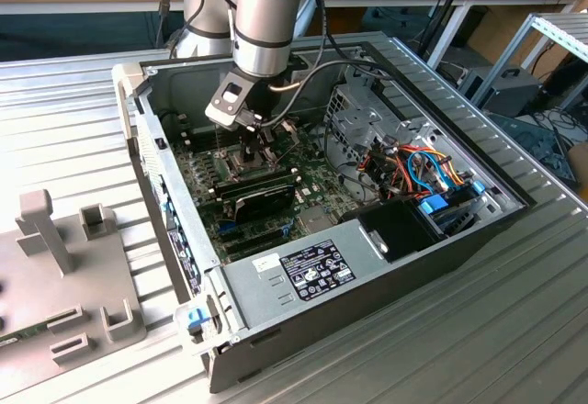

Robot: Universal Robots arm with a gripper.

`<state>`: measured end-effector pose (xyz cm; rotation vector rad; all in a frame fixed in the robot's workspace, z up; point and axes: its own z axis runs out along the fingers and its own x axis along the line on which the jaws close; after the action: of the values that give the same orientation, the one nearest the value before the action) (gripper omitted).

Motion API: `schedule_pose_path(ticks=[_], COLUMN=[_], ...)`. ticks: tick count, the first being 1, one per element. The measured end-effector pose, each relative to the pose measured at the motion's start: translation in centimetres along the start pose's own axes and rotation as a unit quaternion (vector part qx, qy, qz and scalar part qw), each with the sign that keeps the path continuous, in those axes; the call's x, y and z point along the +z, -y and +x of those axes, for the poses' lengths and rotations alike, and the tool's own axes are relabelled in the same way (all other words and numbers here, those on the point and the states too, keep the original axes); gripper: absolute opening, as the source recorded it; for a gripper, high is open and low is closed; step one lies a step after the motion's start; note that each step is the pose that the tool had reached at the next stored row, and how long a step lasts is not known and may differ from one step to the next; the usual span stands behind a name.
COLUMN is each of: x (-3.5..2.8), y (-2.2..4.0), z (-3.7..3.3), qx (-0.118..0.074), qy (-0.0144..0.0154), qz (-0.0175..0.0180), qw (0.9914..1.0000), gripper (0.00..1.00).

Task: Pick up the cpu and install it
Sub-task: 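Place the cpu into insertion slot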

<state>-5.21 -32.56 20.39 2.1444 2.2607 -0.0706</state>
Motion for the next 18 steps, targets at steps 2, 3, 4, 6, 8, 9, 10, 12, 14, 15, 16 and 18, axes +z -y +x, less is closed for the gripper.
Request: schedule_pose_path(ticks=[2, 3, 4, 6, 8, 9, 10, 12, 14, 15, 16, 18], x=[0.0, 0.0, -0.04, -0.2, -0.51, -0.67, -0.82, -1.38, -2.05, -2.2, -2.62, -3.1], y=[0.0, 0.0, 0.0, -0.02, 0.0, 0.01, 0.01, 0.02, 0.03, 0.04, 0.05, 0.06], z=[0.0, 0.0, 0.0, 0.02, -0.02, -0.03, -0.04, -0.07, -0.1, -0.11, -0.13, -0.15], qx=[0.0, 0.0, 0.0, 0.0, 0.0, 0.0, 0.0, 0.0, 0.0, 0.0, 0.0, 0.0], qy=[0.0, 0.0, -0.0001, -0.0006, 0.0004, 0.0003, 0.0004, 0.0006, 0.0007, 0.0008, 0.0008, 0.0009], qz=[0.0, 0.0, -0.0001, -0.0006, 0.0, -0.0001, -0.0001, 0.0, -0.0005, -0.001, -0.0021, -0.0036], qw=[1.0, 1.0, 1.0, 1.0, 1.0, 1.0, 1.0, 1.0, 1.0, 1.0, 1.0, 0.99999], gripper=[0.11, 0.11, 0.11, 0.11, 0.11, 0.11, 0.11, 0.11, 0.11, 0.11, 0.11, 0.11])
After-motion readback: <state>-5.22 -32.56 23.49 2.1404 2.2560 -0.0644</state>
